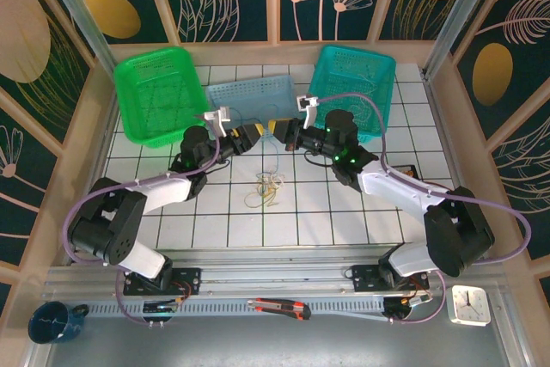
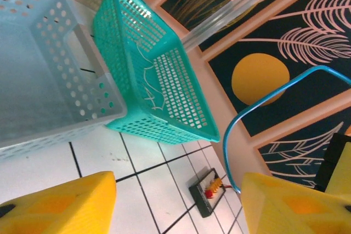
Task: Untangle the cables
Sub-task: Untie the cable from multiple cables.
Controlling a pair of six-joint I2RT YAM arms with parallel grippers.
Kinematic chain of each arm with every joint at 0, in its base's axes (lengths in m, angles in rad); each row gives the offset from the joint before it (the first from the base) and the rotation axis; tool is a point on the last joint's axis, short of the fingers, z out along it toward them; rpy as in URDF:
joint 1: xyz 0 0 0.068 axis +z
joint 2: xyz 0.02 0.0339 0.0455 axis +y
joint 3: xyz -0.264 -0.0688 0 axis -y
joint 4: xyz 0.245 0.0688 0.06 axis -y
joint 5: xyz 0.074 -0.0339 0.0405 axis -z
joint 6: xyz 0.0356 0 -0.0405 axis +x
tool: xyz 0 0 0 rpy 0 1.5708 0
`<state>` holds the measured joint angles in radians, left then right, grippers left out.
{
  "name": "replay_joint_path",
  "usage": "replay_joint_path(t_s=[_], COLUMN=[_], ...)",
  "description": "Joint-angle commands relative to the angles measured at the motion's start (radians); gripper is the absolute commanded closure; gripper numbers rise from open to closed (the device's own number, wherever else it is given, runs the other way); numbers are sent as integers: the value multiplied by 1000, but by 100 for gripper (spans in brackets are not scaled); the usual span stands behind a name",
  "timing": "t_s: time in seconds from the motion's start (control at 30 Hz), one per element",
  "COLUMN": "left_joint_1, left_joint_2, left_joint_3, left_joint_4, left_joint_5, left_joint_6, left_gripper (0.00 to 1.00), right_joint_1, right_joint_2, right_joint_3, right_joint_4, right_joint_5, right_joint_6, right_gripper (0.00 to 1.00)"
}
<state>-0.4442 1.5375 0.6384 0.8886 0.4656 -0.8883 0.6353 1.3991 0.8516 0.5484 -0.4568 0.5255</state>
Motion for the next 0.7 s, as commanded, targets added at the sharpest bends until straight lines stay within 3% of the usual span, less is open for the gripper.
replay_joint_path(t_s=[0.0,0.47,0.53,0.67], left_joint_1=[1,1,1,2], left_joint_2=[25,90,99,117], left_joint_3=[36,66,68,72], left_joint_4=[108,198,215,245], left_joint_5=[57,89,91,95], left_joint_6=[-33,-90,-98,-117], left_gripper=[40,42,48,71], right_joint_1=[-5,0,4,9], right_joint_2=[-4,29,36,46], right_joint_3=[-13,-26,-27,-32], right_joint_4=[70,123,133,145], right_joint_5=[-46,-79,-84,-89], right_joint_6=[9,51,56,63], right_gripper=[100,100,100,100])
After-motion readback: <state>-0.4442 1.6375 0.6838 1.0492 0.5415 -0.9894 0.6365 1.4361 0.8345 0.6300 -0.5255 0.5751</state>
